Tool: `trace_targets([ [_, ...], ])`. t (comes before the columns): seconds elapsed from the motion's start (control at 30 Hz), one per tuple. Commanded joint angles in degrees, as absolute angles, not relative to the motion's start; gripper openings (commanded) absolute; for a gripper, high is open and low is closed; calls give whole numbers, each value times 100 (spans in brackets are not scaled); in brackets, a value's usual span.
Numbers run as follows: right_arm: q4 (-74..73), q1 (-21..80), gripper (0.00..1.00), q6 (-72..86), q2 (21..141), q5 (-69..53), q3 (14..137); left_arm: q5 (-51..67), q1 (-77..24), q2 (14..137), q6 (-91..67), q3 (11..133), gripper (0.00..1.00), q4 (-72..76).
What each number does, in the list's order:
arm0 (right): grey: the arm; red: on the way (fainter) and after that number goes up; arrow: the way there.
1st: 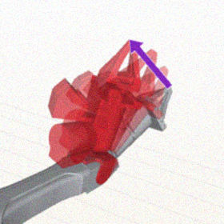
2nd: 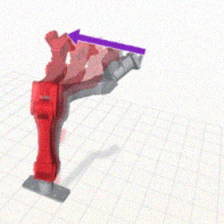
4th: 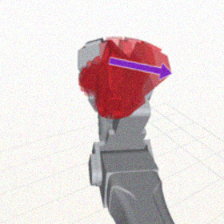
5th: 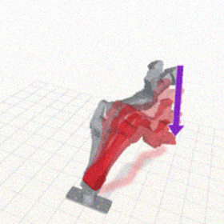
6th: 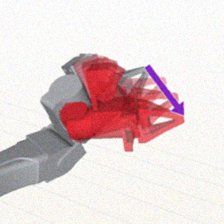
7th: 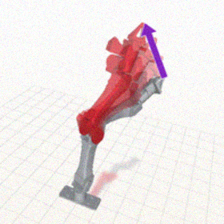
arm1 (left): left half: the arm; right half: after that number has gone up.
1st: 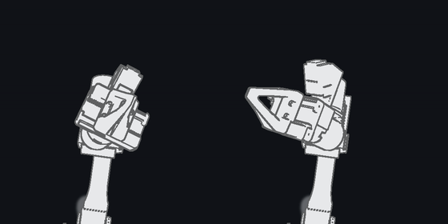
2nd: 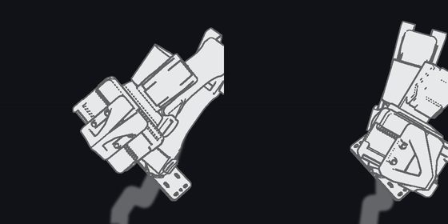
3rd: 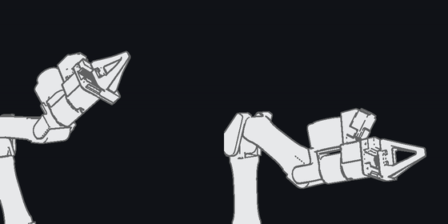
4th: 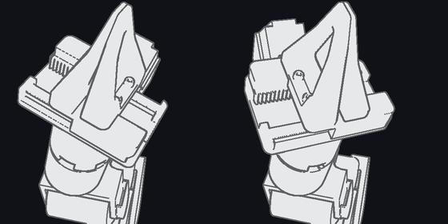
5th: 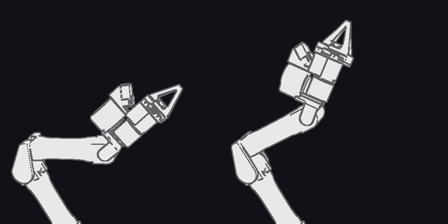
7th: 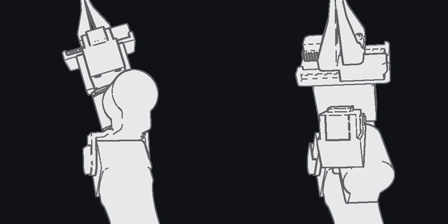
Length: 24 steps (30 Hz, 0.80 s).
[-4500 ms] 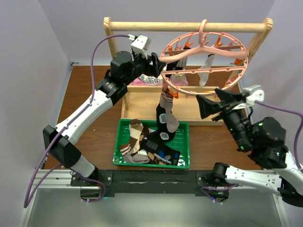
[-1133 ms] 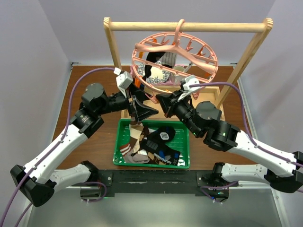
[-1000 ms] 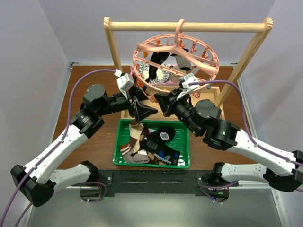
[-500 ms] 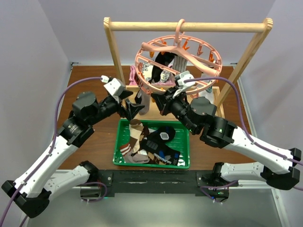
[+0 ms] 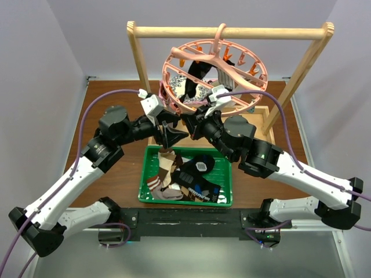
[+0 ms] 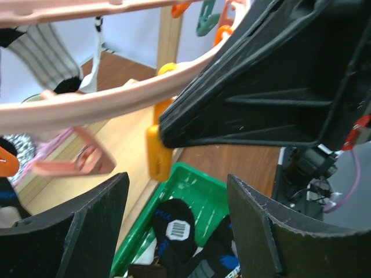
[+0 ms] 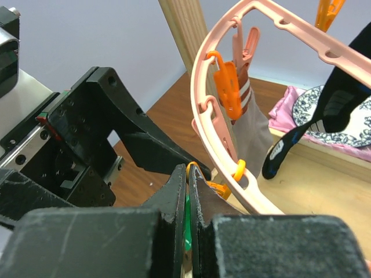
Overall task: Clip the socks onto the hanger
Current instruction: Open the clamp at the hanger.
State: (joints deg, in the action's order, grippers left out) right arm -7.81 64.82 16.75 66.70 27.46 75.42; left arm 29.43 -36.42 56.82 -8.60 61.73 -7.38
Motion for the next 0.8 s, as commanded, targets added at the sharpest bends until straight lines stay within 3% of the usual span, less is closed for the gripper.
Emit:
trace_targets([
  [0.0, -756, 6460, 0, 1784, 6767, 2707, 7840, 3375, -3691, 5792, -1090, 6407, 72, -88],
  [0.17, -721, 6460, 0, 1819, 6794, 2619, 7849, 3436, -3700, 5967, -1230, 6390, 59, 448],
  [0.33, -721, 6460, 0, 1846, 6750, 2549, 7805, 3594, -3700, 6047, -1309, 6293, 32, 738],
  [0.5, -598, 6451, 0, 1820, 6653, 2461, 7699, 3674, -3700, 6082, -1441, 6240, 27, 791],
  [0.6, -536, 6451, 11, 1767, 6627, 2452, 7647, 3709, -3648, 6073, -1529, 6240, 25, 844],
  [0.63, -536, 6460, 24, 1732, 6610, 2487, 7638, 3709, -3647, 6056, -1538, 6249, 25, 852],
  [0.73, -562, 6460, 50, 1618, 6425, 2653, 7559, 3665, -3586, 6003, -1556, 6267, 24, 730],
  [0.77, -597, 6451, 52, 1565, 6346, 2715, 7541, 3639, -3569, 5994, -1547, 6267, 24, 712],
])
